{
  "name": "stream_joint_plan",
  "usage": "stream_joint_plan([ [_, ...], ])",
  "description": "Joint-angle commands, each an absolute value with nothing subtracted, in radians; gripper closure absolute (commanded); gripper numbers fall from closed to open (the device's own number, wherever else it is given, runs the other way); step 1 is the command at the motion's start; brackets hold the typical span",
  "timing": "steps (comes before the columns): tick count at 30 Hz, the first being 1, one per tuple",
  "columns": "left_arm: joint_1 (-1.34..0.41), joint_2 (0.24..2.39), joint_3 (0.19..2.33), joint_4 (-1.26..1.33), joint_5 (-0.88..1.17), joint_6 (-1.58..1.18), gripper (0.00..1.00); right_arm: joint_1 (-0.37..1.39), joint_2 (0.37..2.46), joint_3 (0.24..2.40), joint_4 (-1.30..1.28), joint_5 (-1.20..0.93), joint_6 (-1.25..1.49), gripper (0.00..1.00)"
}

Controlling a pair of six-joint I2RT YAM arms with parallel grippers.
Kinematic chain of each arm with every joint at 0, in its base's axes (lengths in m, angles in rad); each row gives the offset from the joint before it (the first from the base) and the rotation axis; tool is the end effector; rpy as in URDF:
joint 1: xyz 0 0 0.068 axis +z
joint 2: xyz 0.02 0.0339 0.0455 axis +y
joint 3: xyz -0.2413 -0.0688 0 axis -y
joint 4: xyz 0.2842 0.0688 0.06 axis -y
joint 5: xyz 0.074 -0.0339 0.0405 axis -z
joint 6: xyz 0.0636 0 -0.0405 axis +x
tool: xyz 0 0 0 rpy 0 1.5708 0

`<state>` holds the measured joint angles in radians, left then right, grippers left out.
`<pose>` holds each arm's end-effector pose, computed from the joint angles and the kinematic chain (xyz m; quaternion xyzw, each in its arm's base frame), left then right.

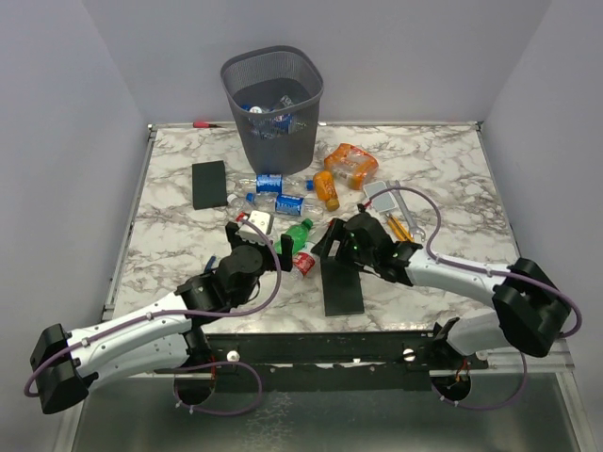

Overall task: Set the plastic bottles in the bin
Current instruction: Pick up the plastic bottle at the center of the board.

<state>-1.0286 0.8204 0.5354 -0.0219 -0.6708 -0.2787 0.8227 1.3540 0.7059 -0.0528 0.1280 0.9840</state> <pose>0.1696 -0.2050 0.2303 0.0981 0.7802 -0.1284 0.6043 0.2343 0.2405 0.1370 0.0998 0.8999 0.2944 0.3058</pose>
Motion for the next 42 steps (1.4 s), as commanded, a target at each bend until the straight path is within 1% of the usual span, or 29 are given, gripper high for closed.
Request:
stream_joint_plan([
  [1, -1.025, 0.773, 0.523, 0.017, -0.688, -0.322, 0.01, 0.816, 1.440, 0.751, 0.057, 0.032, 1.117, 0.14],
  [10, -1.027, 0.708, 0.493, 0.014, -0.696, -0.340, 0.01, 0.816, 1.533, 0.807, -0.036, 0.136, 1.142, 0.18],
  [14, -1.027, 0.711, 0.495, 0.013, -0.698, -0.341, 0.01, 0.816, 1.581, 0.843, -0.055, 0.148, 1.137, 0.22],
  [22, -1.026, 0.713, 0.496, 0.007, -0.699, -0.347, 0.01, 0.816, 1.672, 0.917, -0.092, 0.150, 1.114, 0.36],
  [27, -1.028, 0.711, 0.494, 0.005, -0.701, -0.348, 0.01, 0.816, 1.698, 0.941, -0.106, 0.150, 1.089, 0.45],
  [28, -1.028, 0.712, 0.494, 0.005, -0.701, -0.348, 0.01, 0.816, 1.698, 0.941, -0.107, 0.154, 1.082, 0.48],
  [31, -1.028, 0.714, 0.494, 0.005, -0.702, -0.347, 0.01, 0.816, 1.670, 0.938, -0.114, 0.174, 1.040, 0.56],
  [33, -1.028, 0.715, 0.495, 0.005, -0.709, -0.344, 0.01, 0.816, 1.628, 0.936, -0.127, 0.188, 0.995, 0.59],
  [37, -1.028, 0.706, 0.494, 0.002, -0.721, -0.343, 0.01, 0.816, 1.480, 0.904, -0.146, 0.238, 0.893, 0.63],
  [39, -1.028, 0.696, 0.493, 0.006, -0.723, -0.345, 0.01, 0.816, 1.371, 0.884, -0.160, 0.259, 0.828, 0.64],
  [42, -1.029, 0.675, 0.481, 0.041, -0.712, -0.342, 0.01, 0.815, 1.232, 0.838, -0.154, 0.226, 0.693, 0.65],
])
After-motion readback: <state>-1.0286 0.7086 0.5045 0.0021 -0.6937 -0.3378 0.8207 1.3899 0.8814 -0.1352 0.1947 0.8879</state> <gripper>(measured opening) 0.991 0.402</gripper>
